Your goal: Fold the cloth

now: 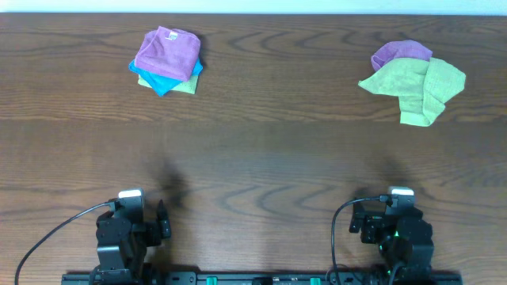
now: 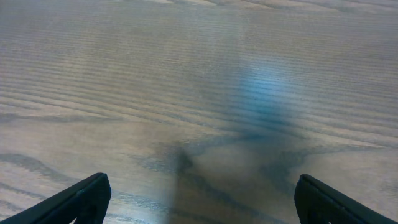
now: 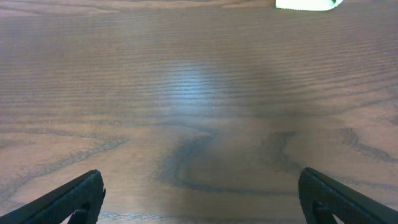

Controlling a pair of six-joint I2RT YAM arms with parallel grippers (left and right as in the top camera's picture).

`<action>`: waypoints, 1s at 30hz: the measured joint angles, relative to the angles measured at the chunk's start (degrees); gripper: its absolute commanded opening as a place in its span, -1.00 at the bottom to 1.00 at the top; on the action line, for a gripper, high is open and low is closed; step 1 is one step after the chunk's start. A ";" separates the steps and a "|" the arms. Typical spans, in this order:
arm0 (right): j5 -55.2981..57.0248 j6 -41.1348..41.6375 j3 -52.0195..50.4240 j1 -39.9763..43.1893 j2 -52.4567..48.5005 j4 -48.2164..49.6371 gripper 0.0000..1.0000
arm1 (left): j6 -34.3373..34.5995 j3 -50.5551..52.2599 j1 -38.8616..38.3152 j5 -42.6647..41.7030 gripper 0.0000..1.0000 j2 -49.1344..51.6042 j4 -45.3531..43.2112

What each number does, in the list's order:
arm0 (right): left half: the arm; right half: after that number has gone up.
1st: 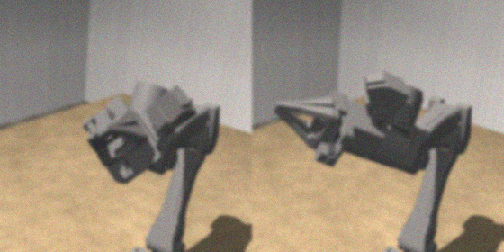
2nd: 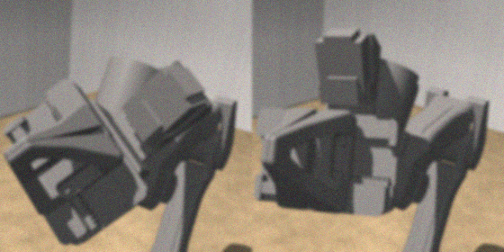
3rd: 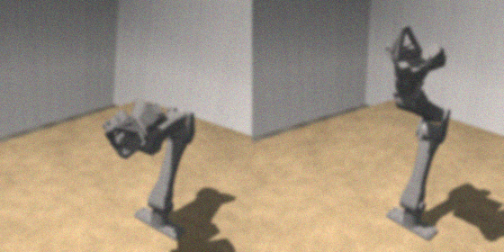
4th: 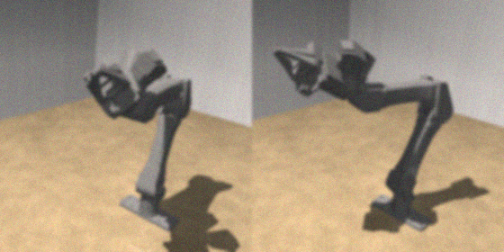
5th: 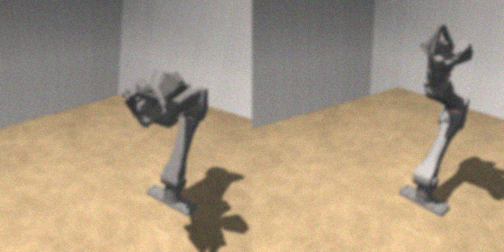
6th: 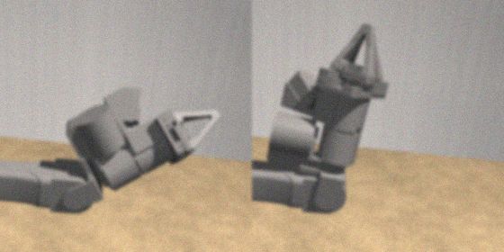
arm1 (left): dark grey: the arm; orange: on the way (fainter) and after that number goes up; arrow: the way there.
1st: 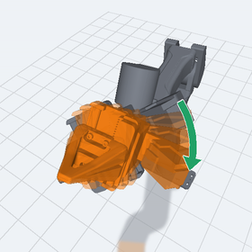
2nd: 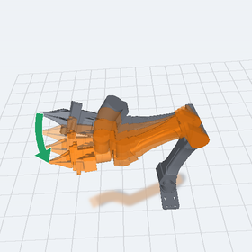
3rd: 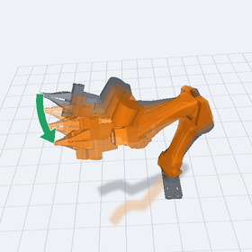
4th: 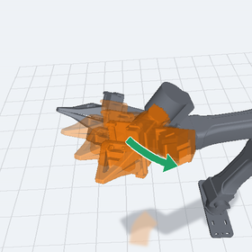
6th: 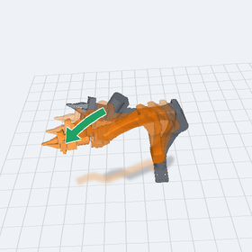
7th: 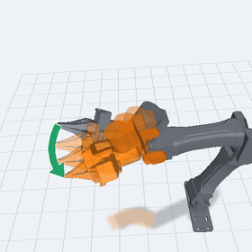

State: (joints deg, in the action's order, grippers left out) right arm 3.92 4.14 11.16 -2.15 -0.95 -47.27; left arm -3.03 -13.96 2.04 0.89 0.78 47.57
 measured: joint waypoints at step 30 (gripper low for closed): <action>1.07 0.28 1.18 1.09 -6.08 0.26 0.99 | 0.00 0.00 0.00 0.00 0.91 0.00 0.00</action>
State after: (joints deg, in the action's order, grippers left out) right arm 4.99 4.43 12.34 -1.06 -7.03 -47.00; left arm -3.03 -13.96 2.04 0.89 0.78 47.57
